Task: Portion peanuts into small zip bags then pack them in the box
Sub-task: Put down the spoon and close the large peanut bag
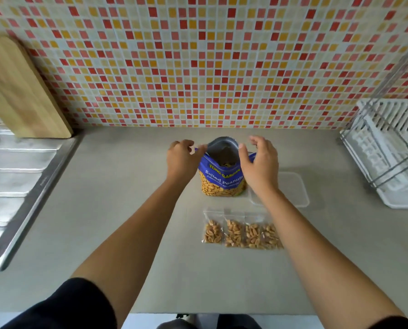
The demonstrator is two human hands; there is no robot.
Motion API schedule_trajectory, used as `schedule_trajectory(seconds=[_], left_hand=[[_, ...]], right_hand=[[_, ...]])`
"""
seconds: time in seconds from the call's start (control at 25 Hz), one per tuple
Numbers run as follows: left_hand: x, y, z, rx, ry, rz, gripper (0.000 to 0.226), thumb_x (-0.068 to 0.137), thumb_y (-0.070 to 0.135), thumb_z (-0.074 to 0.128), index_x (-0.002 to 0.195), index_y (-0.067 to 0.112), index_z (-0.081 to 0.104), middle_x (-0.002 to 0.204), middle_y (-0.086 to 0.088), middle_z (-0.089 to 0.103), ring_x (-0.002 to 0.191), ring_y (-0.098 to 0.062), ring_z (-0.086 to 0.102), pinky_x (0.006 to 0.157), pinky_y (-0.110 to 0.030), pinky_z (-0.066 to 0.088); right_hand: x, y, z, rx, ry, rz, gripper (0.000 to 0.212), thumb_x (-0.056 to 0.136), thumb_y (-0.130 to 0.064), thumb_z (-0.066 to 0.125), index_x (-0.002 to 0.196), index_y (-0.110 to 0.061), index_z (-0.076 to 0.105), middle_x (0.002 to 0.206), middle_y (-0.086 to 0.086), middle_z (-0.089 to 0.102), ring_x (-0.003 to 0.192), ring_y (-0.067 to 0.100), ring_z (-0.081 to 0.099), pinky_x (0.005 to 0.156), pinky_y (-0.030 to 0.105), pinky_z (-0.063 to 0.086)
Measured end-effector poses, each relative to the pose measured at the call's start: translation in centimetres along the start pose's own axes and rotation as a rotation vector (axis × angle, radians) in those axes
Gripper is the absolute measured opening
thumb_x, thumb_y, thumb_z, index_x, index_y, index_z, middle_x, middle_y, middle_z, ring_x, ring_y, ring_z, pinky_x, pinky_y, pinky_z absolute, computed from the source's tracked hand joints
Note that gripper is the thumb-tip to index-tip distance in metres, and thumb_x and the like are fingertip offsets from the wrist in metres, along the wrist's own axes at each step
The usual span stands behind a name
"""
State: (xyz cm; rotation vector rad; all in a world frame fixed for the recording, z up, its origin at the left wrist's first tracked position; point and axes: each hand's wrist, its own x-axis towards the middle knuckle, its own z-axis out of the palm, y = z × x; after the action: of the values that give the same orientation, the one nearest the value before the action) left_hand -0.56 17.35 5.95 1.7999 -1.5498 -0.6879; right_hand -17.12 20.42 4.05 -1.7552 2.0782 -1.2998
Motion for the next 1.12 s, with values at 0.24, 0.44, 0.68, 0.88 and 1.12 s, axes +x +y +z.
schedule_trajectory(seconds=[0.24,0.44,0.68,0.88,1.12], left_hand=[[-0.1,0.9,-0.3,0.04,0.018,0.154,0.024,0.091,0.024,0.057,0.103,0.01,0.07,0.095,-0.006,0.066,0.079,-0.012,0.051,0.054,-0.009,0.03],[-0.9,1.5,-3.4,0.264,-0.12,0.594,0.014,0.091,0.014,0.054,0.096,0.004,0.063,0.082,-0.01,0.065,0.068,-0.017,0.053,0.054,-0.013,0.032],[-1.1,-3.0,-5.7,0.431,-0.205,0.407,0.02,0.092,0.016,0.053,0.105,0.01,0.067,0.092,-0.006,0.068,0.079,-0.019,0.058,0.064,-0.019,0.039],[-3.6,-10.7,-2.7,-0.201,-0.152,-0.224,0.021,0.084,0.008,0.061,0.073,0.025,0.066,0.062,0.001,0.059,0.062,-0.018,0.05,0.064,-0.026,0.038],[-6.7,-14.8,0.8,0.019,-0.212,-0.396,0.017,0.088,0.016,0.054,0.083,0.009,0.069,0.069,-0.005,0.055,0.059,-0.02,0.046,0.048,-0.021,0.034]], right_hand=[[1.2,0.6,0.4,0.026,-0.199,0.094,0.022,0.092,-0.021,0.053,0.105,-0.01,0.068,0.104,0.008,0.069,0.095,0.022,0.063,0.08,0.026,0.045],[2.2,0.8,0.2,0.031,-0.217,0.101,0.021,0.093,-0.02,0.053,0.101,-0.01,0.07,0.1,0.007,0.072,0.091,0.022,0.064,0.073,0.022,0.041],[2.4,0.8,0.3,0.01,-0.179,0.104,0.022,0.093,-0.02,0.053,0.102,-0.009,0.07,0.101,0.007,0.072,0.091,0.021,0.064,0.073,0.019,0.039],[2.4,0.9,0.5,0.012,-0.144,0.105,0.021,0.092,-0.019,0.054,0.097,-0.009,0.071,0.099,0.008,0.072,0.091,0.024,0.064,0.073,0.019,0.037],[2.4,0.7,0.4,0.008,-0.154,0.094,0.021,0.093,-0.02,0.053,0.098,-0.01,0.071,0.098,0.006,0.072,0.088,0.019,0.063,0.072,0.018,0.037]])
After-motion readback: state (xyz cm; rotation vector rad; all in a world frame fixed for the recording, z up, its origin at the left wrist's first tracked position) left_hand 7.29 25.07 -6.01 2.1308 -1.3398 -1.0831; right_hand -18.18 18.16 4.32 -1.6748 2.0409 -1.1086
